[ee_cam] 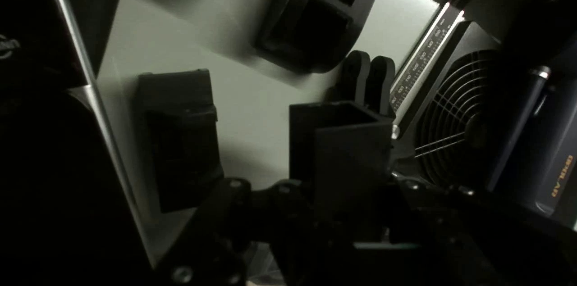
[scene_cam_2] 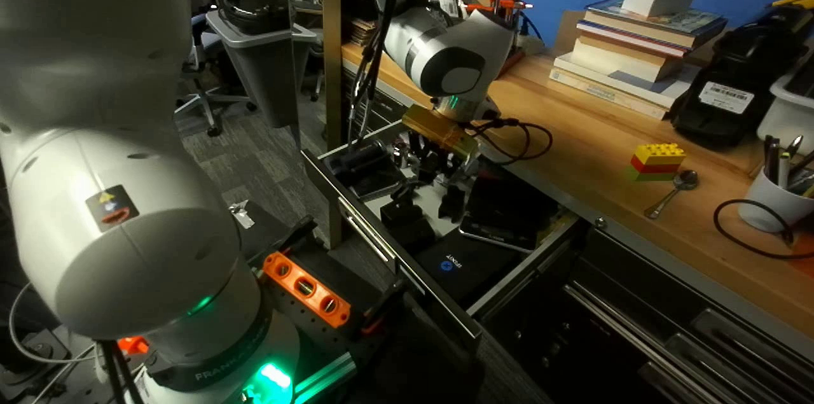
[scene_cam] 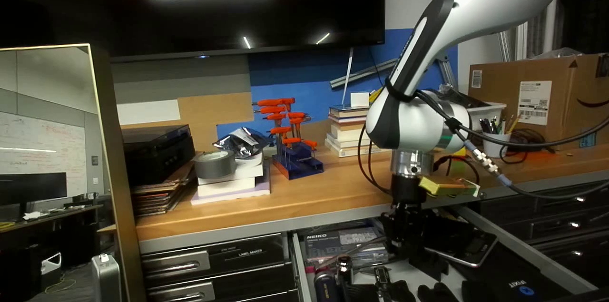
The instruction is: Put the black objects into the the drawer then close the drawer.
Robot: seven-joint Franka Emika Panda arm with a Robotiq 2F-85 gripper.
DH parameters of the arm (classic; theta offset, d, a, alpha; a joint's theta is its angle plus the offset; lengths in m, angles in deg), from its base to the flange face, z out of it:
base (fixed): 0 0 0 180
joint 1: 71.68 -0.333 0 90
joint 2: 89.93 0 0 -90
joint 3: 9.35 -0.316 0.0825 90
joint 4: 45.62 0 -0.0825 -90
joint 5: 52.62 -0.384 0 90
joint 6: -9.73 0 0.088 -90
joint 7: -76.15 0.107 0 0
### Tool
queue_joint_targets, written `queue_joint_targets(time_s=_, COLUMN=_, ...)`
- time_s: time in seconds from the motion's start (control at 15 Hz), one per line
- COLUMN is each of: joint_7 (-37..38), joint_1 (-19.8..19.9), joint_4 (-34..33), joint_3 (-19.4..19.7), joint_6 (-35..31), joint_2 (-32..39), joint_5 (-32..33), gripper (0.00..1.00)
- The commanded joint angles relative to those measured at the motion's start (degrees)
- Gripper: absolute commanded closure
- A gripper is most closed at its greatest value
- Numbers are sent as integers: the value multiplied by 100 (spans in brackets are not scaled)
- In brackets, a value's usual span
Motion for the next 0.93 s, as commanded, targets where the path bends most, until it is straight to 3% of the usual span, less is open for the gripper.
queue_joint_targets(time_s=0.0, joint_7=-264, joint_1=250, joint_4=9, joint_3=-267, joint_6=-365, joint_2=194, joint_5=-297, gripper=85)
queue_joint_targets(time_s=0.73, joint_7=-477, joint_1=690, joint_4=13, joint_3=-519, joint_6=-435, joint_2=415, joint_5=-473, gripper=84)
queue_joint_targets(time_s=0.8, joint_7=-475, joint_1=698, joint_4=11, joint_3=-515, joint_6=-416, joint_2=422, joint_5=-461, gripper=60)
queue_joint_targets(time_s=0.87, joint_7=-470, joint_1=707, joint_4=10, joint_3=-519, joint_6=-410, joint_2=431, joint_5=-463, gripper=59)
